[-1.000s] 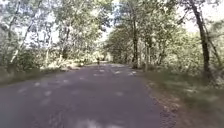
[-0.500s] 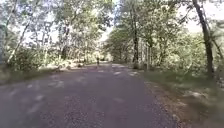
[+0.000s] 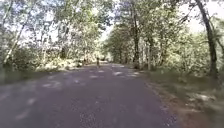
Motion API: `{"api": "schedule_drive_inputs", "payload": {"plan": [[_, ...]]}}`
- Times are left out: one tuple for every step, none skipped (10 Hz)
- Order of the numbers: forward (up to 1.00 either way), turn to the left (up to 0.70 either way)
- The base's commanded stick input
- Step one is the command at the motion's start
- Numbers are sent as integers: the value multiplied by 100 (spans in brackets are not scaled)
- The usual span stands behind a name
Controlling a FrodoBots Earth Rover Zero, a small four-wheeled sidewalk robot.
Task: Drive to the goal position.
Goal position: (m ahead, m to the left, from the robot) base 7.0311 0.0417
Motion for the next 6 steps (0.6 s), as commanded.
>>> {"api": "schedule_drive_inputs", "payload": {"plan": [[45, 0], [45, 0], [45, 0], [45, 0], [45, 0], [45, 0]]}}
